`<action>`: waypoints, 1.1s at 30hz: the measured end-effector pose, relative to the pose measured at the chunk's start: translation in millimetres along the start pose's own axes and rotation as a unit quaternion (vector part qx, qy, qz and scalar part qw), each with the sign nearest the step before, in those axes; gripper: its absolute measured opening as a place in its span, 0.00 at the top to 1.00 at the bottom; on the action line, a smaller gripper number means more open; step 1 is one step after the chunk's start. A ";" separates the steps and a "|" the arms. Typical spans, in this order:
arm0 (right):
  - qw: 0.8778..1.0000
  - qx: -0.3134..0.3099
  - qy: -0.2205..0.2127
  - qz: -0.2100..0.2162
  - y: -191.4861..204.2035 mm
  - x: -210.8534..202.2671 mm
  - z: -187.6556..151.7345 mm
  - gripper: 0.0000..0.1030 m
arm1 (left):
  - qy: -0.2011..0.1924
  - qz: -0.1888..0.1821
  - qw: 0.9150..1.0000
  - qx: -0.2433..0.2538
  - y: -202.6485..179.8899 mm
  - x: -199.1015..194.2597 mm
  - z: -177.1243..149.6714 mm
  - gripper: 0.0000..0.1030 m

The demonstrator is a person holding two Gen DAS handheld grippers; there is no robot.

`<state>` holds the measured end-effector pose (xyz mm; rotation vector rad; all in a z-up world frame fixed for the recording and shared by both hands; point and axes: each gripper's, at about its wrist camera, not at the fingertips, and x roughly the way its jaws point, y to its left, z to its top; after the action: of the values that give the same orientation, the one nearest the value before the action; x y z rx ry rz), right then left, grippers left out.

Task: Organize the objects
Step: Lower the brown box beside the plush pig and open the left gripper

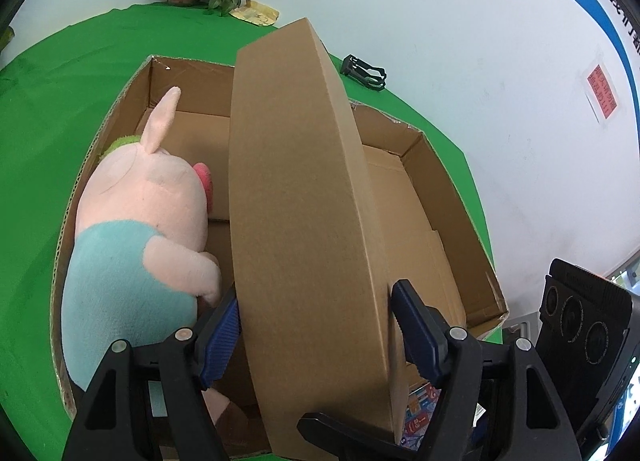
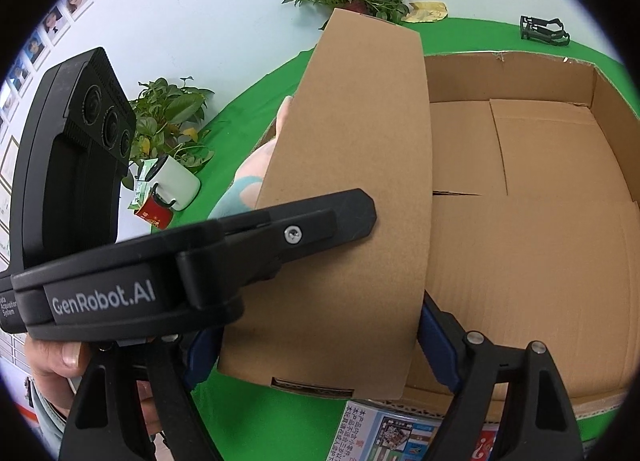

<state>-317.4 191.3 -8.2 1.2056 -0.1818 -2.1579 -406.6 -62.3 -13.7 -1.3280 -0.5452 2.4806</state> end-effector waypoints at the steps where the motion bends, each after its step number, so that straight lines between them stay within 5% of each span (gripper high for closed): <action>1: 1.000 0.001 0.001 -0.002 0.6 0.5 -0.1 0.18 | -0.002 0.003 1.000 -0.002 -0.6 -1.3 0.2 0.30; 18: 0.997 0.008 0.041 -0.059 -6.1 35.5 -0.2 0.17 | -0.039 0.026 0.999 0.013 0.0 -32.2 -2.4 0.30; 33: 0.997 -0.035 0.005 -0.065 3.8 12.1 -6.5 0.06 | -0.085 0.045 0.995 0.038 -7.0 -68.6 -24.2 0.29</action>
<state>-314.8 182.2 -19.0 1.2188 -0.0242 -2.2494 -348.8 -79.3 27.6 -1.1433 -0.4312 2.6761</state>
